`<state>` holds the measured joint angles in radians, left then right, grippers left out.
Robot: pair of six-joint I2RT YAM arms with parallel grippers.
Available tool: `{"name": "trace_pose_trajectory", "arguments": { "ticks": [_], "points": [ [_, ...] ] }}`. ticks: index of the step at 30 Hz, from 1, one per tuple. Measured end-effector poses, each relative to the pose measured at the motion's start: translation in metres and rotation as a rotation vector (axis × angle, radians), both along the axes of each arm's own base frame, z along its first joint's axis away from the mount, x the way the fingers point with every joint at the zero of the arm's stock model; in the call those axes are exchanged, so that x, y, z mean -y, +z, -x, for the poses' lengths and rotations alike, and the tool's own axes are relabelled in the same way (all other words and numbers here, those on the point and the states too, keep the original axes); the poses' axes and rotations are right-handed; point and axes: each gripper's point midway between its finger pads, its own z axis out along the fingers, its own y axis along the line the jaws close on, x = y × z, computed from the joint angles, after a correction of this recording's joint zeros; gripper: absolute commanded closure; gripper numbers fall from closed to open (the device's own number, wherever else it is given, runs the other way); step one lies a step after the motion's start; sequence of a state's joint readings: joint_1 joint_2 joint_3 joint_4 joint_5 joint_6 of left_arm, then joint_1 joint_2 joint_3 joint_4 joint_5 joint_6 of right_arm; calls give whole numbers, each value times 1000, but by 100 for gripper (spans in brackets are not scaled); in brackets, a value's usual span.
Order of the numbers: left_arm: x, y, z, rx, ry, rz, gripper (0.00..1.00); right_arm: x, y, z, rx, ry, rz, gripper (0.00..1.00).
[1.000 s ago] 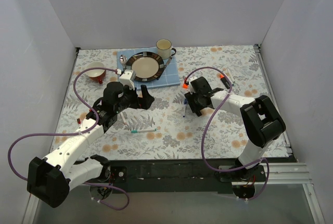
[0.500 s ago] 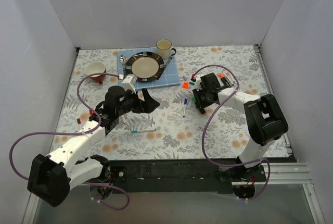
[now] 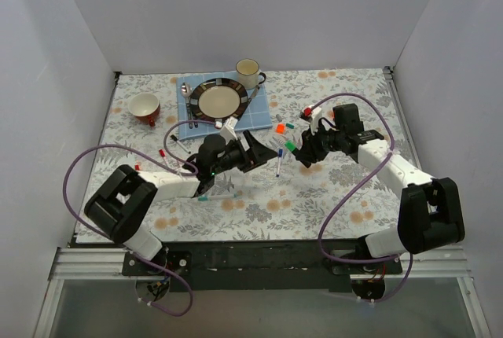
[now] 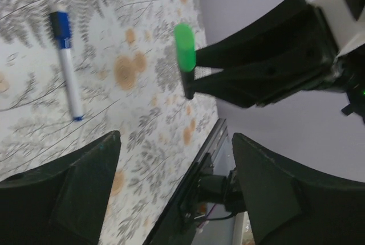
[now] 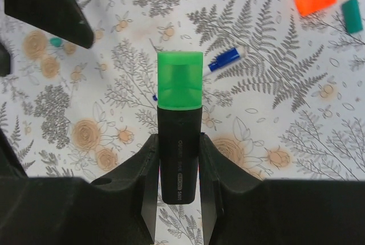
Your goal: Open the pen caps
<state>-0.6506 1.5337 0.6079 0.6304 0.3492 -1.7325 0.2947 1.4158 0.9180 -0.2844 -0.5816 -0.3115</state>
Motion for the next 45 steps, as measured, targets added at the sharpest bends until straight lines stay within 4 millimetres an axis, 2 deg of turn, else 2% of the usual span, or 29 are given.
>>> {"name": "trace_pose_trajectory", "arguments": {
  "ticks": [3,5,12,16,20,24,32,33,36,37,38,39,41,42,45],
  "points": [
    [22,16,-15,29,21,41,37,-7,4,8,-1,60,-37,99],
    [31,19,-21,35,39,52,38,-10,4,12,-6,87,-54,99],
    [53,-1,-31,7,90,14,41,-15,5,22,-20,135,-88,99],
    [61,-6,-34,12,114,-25,55,-16,6,23,-21,144,-98,99],
    [67,3,-40,52,147,-42,69,-16,6,23,-22,144,-99,99],
    [69,4,-43,73,158,-59,71,-16,6,23,-19,144,-99,99],
    [74,-12,-41,63,127,-85,68,-14,1,25,-35,133,-92,99],
    [74,-13,-40,61,121,-89,71,-14,0,26,-39,131,-92,99],
    [76,-12,-40,67,110,-84,96,-14,0,25,-42,126,-90,99],
    [77,-9,-40,71,109,-73,100,-14,0,25,-43,124,-89,98],
    [79,-7,-40,80,102,-67,100,-14,0,25,-42,125,-89,92],
    [79,-5,-40,85,100,-64,100,-14,0,25,-40,125,-89,75],
    [80,-5,-40,92,93,-66,100,-15,0,25,-42,127,-94,56],
    [80,-5,-40,97,89,-67,100,-15,0,25,-42,129,-96,40],
    [82,-2,-36,132,44,-64,100,-18,2,29,-52,157,-125,29]
  ]
}}
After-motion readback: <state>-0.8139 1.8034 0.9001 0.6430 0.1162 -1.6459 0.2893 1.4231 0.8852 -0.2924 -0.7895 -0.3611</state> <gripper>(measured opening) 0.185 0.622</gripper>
